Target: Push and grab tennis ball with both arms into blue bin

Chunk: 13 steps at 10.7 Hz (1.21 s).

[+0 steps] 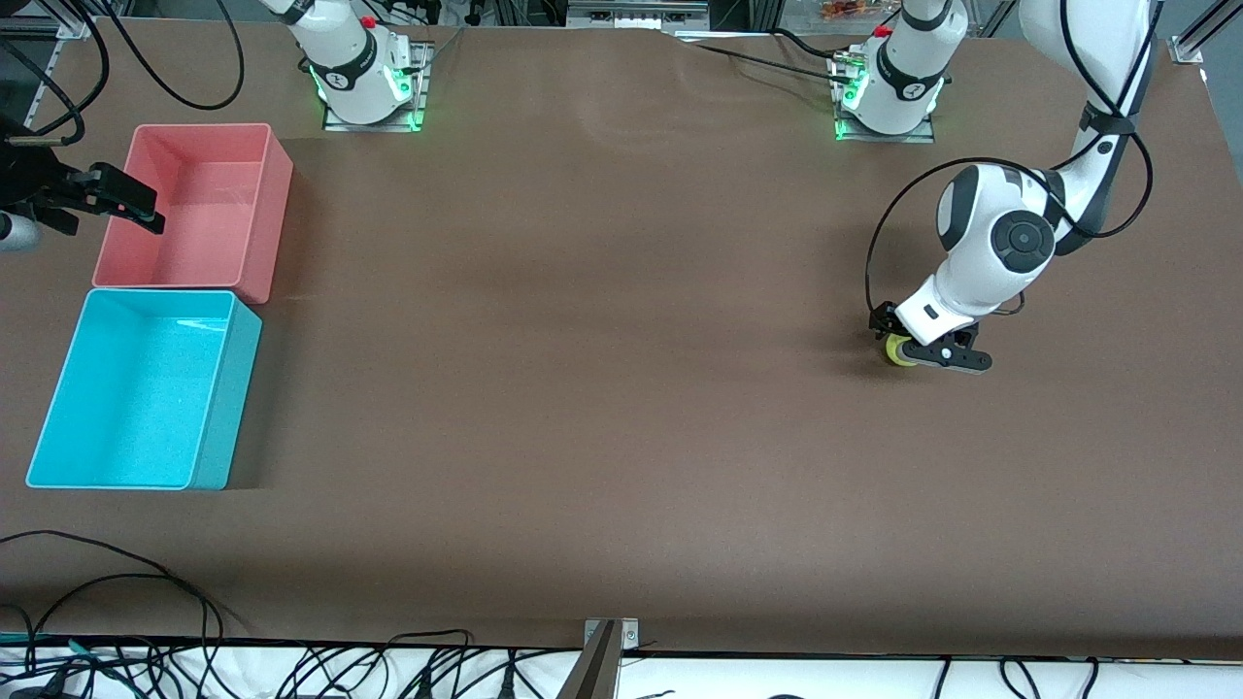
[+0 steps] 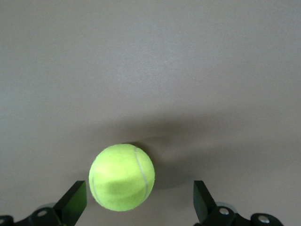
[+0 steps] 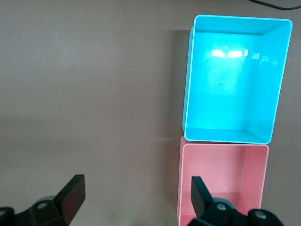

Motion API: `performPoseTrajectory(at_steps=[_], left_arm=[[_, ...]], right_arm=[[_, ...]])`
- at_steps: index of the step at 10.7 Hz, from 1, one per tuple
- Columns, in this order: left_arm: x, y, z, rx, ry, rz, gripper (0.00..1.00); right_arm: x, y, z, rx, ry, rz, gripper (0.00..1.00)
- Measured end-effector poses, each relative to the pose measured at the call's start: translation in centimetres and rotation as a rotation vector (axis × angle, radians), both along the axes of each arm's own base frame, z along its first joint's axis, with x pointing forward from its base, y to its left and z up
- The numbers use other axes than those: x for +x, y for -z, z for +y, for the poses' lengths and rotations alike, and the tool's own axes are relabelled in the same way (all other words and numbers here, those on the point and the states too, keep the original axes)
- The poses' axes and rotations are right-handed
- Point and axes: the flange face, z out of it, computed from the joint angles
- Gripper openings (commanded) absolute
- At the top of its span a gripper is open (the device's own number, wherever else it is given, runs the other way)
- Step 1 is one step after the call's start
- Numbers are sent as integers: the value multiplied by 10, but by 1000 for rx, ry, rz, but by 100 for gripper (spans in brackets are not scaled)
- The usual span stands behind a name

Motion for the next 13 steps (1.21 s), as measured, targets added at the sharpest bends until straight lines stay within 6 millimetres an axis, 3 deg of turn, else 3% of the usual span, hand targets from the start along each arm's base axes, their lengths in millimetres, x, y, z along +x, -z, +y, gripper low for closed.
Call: performPoseTrajectory(at_steps=[1,3,4,10,13], left_arm=[[0,0,-1,-1,11,0,93],[0,0,-1,-1,18,0,19],[0,0,-1,-1,18,0,0],[9,-16,6,-5,4,-42,0],[12,-20,23,-4,59,-48,0]], right_arm=[[0,0,0,0,0,0,100],[0,0,0,0,0,0,100],[0,0,0,0,-1,0,100],[-1,-1,0,0,-2,0,100],[-1,-2,1,0,-7,-1,100]])
